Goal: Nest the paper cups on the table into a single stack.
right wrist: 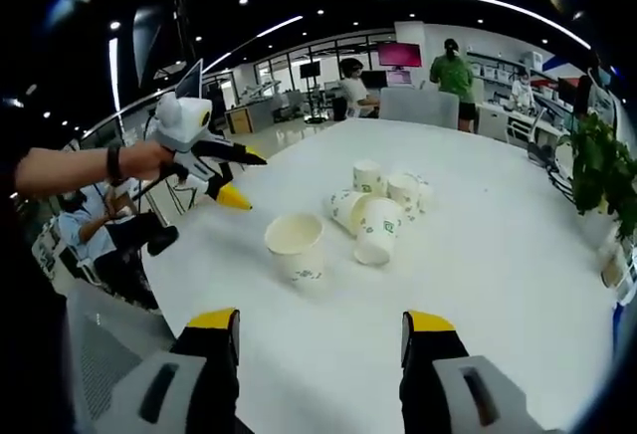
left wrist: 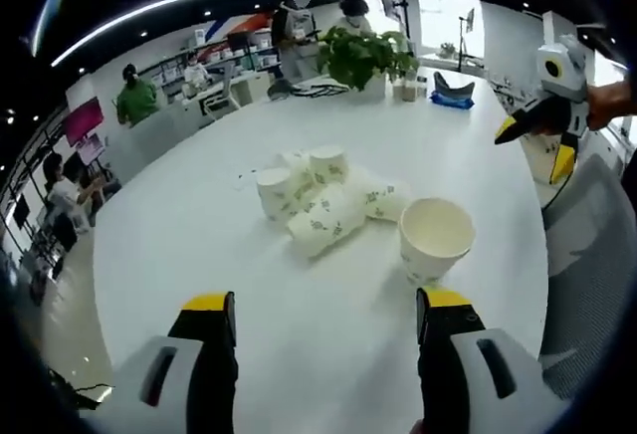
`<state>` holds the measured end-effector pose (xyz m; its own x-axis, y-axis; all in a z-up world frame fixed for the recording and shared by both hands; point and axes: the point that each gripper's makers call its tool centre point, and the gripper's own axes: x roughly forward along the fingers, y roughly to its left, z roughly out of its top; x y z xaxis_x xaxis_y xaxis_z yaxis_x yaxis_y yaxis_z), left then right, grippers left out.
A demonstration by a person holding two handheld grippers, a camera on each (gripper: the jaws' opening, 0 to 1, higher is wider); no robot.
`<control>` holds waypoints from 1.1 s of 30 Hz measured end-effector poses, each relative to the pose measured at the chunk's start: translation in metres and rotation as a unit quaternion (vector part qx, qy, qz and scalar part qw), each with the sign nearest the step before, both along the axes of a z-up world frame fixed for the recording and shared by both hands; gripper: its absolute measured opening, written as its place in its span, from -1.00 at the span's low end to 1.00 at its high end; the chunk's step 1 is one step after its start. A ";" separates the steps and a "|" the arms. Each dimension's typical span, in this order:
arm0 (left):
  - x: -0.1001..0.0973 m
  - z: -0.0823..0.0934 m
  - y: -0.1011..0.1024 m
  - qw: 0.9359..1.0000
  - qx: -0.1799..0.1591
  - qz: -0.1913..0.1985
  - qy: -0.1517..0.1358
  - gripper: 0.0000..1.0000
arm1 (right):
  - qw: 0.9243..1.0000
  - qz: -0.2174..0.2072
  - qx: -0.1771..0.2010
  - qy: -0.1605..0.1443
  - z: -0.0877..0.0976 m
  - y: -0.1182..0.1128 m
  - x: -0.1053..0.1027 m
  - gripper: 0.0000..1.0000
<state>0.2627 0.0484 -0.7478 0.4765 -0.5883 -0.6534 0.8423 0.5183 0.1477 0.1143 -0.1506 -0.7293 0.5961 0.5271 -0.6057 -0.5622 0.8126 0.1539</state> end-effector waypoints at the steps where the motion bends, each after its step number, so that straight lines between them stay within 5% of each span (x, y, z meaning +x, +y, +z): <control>1: 0.001 0.000 -0.002 1.000 0.006 -0.008 -0.002 0.45 | 1.000 0.000 0.000 0.001 -0.001 0.000 -0.001 0.31; 19: 0.027 -0.022 -0.048 0.985 0.091 -0.143 -0.033 0.35 | 1.000 -0.011 0.008 0.013 -0.011 -0.010 -0.021 0.30; 21: 0.032 -0.030 -0.049 0.979 0.118 -0.161 -0.041 0.35 | 1.000 -0.012 0.008 0.017 -0.015 -0.013 -0.026 0.30; 33: 0.040 -0.046 -0.084 0.960 0.159 -0.223 -0.063 0.31 | 1.000 -0.014 0.001 0.015 -0.012 -0.012 -0.032 0.31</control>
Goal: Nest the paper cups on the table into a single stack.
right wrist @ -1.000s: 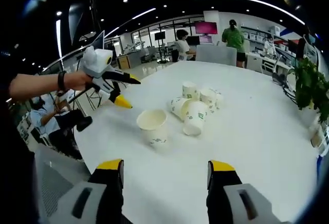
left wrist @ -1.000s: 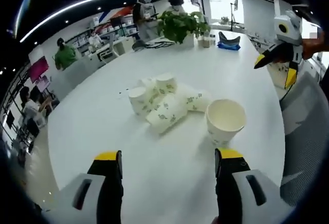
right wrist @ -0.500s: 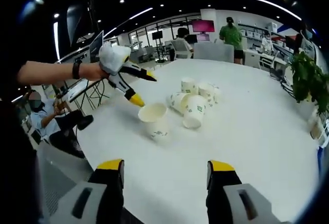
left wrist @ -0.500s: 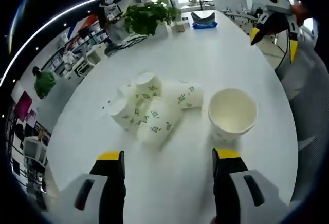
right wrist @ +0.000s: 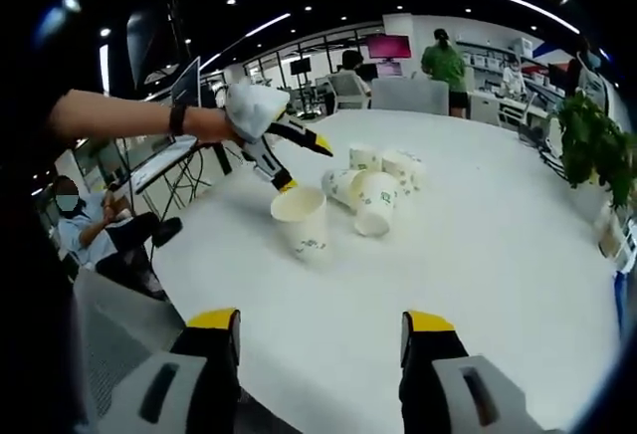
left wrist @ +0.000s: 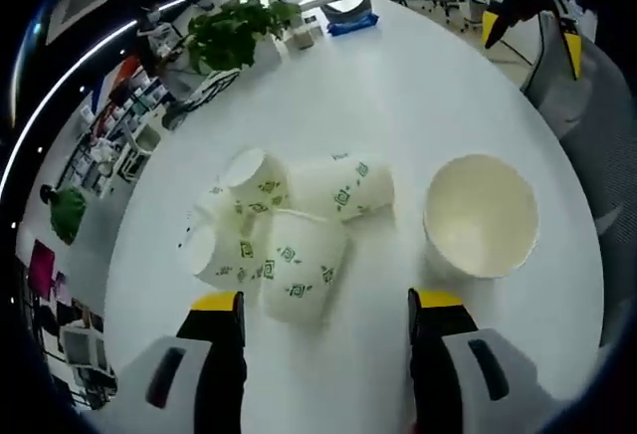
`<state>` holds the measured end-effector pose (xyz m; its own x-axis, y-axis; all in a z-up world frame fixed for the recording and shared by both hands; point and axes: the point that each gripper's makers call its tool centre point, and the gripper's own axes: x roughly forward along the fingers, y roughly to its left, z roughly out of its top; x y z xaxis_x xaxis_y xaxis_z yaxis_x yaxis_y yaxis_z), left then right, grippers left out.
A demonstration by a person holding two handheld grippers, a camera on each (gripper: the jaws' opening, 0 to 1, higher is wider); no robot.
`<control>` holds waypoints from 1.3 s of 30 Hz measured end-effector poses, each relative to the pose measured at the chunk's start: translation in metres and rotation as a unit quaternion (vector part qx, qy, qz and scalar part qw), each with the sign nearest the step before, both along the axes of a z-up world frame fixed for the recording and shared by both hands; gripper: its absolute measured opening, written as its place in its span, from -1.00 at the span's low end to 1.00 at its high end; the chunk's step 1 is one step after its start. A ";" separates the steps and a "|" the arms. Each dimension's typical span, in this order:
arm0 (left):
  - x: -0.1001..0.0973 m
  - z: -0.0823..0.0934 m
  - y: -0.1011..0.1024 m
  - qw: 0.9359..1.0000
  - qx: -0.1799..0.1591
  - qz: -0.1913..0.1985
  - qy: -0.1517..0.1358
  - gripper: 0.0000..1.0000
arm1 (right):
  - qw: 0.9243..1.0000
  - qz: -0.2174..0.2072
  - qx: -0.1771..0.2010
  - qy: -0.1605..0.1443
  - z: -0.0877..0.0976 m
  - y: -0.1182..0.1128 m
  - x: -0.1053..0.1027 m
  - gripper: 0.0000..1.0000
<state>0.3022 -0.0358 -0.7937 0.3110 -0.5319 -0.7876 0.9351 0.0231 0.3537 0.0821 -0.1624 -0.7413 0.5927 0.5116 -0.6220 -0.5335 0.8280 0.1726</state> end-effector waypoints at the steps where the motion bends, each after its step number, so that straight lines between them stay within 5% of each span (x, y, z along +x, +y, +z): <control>1: 0.001 -0.001 -0.001 1.000 0.003 -0.003 -0.001 0.31 | 1.000 0.000 0.000 0.000 0.000 0.000 0.000 0.31; 11: 0.004 -0.013 -0.014 0.995 0.073 -0.065 -0.037 0.24 | 1.000 -0.001 0.006 -0.012 0.003 0.005 0.008 0.34; 22: 0.013 -0.031 -0.015 0.994 0.089 -0.065 -0.025 0.17 | 1.000 -0.002 0.008 -0.010 0.002 0.006 0.004 0.33; 29: 0.023 -0.044 -0.014 0.995 0.090 -0.040 -0.017 -0.11 | 1.000 -0.017 0.013 -0.003 -0.001 0.000 -0.001 0.30; 39: 0.015 -0.038 -0.012 0.996 0.087 -0.031 -0.014 -0.18 | 1.000 -0.017 0.013 0.000 -0.003 -0.003 -0.002 0.29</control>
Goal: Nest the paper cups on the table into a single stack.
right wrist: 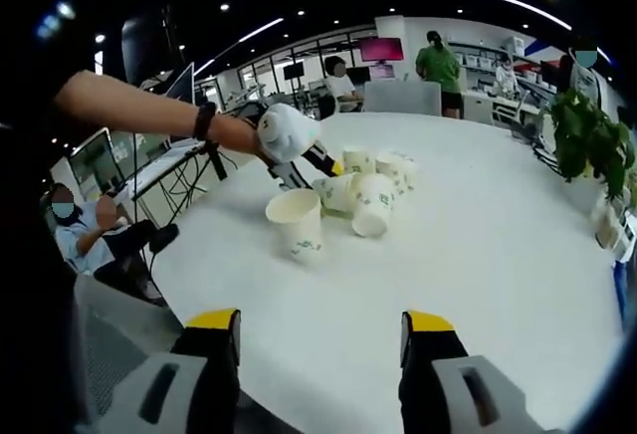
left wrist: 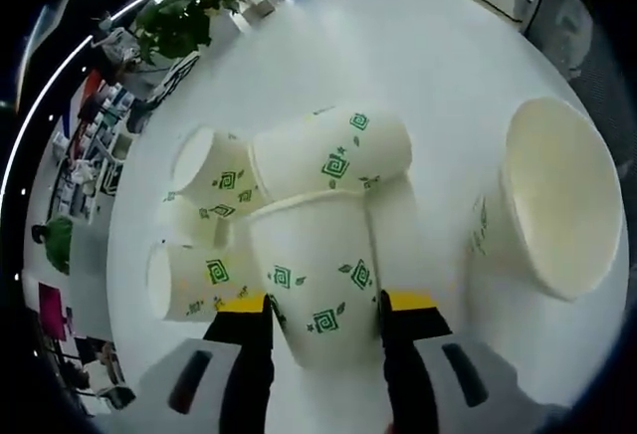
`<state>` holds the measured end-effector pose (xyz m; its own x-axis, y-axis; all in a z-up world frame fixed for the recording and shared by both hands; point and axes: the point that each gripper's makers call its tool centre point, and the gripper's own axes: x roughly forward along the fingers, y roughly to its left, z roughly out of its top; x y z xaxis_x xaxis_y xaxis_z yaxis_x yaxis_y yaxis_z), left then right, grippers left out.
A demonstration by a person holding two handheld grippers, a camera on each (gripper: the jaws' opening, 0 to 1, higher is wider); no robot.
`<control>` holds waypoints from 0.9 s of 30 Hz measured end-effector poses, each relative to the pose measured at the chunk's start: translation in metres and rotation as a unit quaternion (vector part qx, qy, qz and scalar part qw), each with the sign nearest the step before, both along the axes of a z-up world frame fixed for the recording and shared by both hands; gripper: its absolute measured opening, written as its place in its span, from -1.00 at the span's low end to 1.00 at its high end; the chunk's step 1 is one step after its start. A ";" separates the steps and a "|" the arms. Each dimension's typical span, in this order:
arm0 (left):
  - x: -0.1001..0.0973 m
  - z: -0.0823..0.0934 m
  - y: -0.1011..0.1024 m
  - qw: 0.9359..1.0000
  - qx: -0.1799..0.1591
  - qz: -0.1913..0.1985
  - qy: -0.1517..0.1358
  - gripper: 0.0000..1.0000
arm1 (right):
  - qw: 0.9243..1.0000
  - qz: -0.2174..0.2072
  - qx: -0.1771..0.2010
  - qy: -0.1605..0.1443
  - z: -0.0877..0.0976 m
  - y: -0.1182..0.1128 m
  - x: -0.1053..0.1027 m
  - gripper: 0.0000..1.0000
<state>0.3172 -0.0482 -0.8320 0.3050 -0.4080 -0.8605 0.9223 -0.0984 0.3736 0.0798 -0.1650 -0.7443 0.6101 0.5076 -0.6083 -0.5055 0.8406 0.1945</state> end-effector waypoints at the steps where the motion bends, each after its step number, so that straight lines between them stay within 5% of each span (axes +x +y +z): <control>1: 0.000 -0.001 0.002 1.000 0.000 0.002 0.001 -0.19 | 1.000 0.000 0.000 0.000 0.000 0.000 0.000 0.29; 27: -0.015 0.012 0.057 0.999 -0.016 0.048 0.000 -0.27 | 0.999 0.036 0.005 -0.006 0.006 0.019 0.014 0.26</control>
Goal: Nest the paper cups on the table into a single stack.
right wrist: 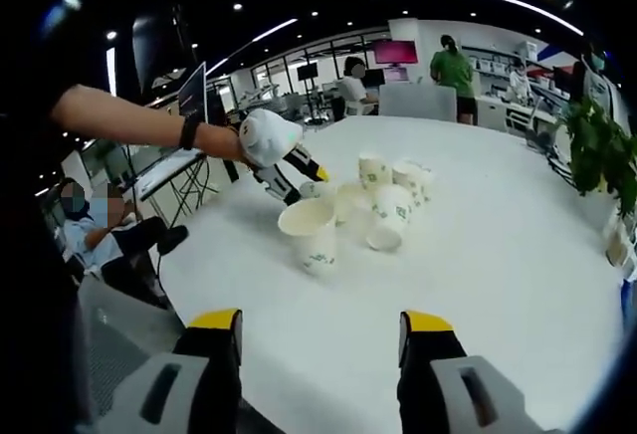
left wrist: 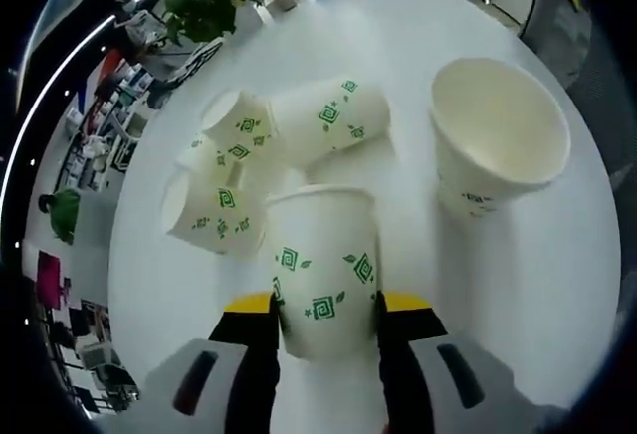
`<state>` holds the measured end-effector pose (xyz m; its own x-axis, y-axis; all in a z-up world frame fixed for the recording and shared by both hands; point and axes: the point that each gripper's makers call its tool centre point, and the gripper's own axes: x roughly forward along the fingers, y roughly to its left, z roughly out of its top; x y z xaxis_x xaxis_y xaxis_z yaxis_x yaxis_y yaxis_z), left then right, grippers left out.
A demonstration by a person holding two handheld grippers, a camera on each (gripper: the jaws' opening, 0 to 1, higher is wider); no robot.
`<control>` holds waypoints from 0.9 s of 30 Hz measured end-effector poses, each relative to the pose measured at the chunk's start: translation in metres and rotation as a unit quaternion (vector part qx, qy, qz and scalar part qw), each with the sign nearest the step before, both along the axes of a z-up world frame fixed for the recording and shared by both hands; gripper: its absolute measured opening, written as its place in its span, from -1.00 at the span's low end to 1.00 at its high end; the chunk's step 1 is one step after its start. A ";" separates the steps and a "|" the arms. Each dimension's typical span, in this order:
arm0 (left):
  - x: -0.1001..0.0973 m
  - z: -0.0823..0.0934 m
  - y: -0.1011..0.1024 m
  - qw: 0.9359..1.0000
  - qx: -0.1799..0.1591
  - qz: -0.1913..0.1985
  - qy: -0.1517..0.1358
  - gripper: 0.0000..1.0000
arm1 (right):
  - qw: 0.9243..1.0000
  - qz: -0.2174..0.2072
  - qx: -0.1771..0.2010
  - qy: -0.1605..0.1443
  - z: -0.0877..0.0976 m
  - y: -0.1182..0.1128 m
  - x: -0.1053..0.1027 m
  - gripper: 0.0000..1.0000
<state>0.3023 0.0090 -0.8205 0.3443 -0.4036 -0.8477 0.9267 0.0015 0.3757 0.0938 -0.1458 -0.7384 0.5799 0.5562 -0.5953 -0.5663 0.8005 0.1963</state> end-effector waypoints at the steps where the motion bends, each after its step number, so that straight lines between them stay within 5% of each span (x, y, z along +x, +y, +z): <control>1: -0.005 0.003 0.003 1.000 -0.003 0.006 0.003 -0.28 | 1.000 0.002 0.000 -0.001 0.002 0.002 0.000 0.26; 27: -0.009 0.044 0.043 0.998 -0.054 0.044 -0.007 -0.29 | 0.998 0.037 0.046 -0.024 0.033 0.036 0.080 0.19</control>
<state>0.2931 0.0523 -0.7765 0.3934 -0.4606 -0.7957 0.9161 0.1236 0.3814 0.1735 -0.1094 -0.7051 0.5618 0.6493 -0.5126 -0.6334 0.7362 0.2384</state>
